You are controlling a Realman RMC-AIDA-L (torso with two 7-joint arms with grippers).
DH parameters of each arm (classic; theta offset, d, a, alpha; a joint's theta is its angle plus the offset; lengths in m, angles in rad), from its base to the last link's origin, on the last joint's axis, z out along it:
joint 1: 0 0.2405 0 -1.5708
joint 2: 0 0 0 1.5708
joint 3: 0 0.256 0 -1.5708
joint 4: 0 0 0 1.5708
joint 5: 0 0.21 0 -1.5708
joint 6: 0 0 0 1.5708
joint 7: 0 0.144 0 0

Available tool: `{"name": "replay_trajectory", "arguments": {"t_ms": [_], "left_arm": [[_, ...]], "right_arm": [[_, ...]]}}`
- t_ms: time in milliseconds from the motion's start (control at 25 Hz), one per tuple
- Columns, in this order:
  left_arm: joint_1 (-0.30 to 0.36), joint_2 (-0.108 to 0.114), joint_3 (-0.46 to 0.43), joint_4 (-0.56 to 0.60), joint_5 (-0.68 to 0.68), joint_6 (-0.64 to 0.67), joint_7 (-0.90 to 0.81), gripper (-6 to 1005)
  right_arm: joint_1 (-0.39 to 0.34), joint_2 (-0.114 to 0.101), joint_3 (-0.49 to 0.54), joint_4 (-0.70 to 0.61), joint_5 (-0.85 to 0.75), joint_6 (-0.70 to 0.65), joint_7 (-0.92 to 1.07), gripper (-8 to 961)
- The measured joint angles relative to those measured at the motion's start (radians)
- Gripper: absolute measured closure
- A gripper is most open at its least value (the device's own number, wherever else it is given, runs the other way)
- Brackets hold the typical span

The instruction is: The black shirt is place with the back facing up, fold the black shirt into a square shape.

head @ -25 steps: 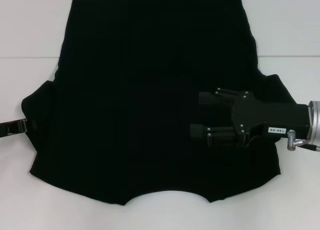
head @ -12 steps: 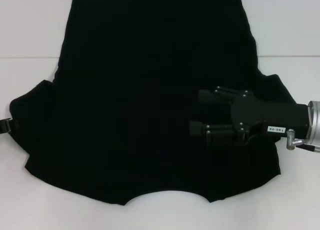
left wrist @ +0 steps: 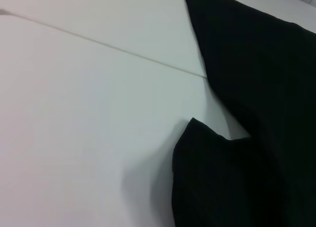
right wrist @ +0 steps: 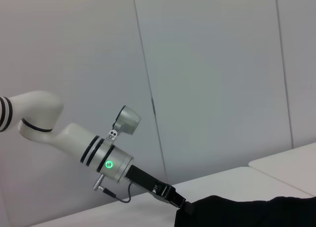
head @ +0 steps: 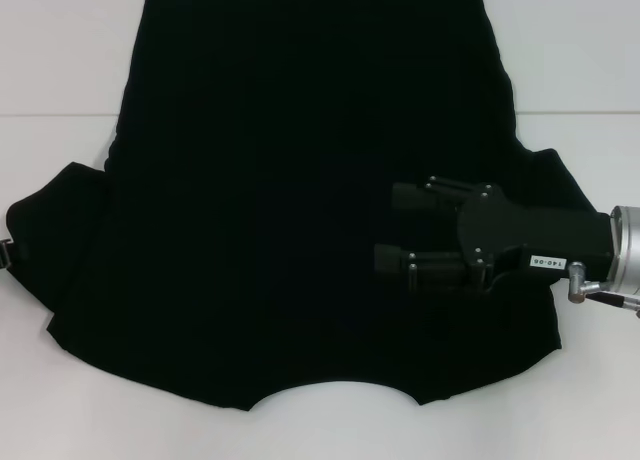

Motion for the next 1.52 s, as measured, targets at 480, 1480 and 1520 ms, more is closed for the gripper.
{"name": "replay_trajectory", "arguments": {"t_ms": [480, 1480, 1520], "left_arm": [[0.021, -0.004, -0.058, 0.037, -0.007, 0.062, -0.003, 955], [0.02, -0.004, -0.075, 0.041, -0.027, 0.102, 0.005, 925], [0.013, -0.004, -0.072, 0.038, -0.035, 0.101, 0.006, 924]], "right_arm": [[0.004, 0.0, 0.0, 0.0, 0.0, 0.003, 0.0, 28], [-0.001, 0.0, 0.0, 0.001, 0.002, 0.009, -0.008, 29], [-0.001, 0.0, 0.0, 0.002, 0.002, 0.01, -0.008, 29]]}}
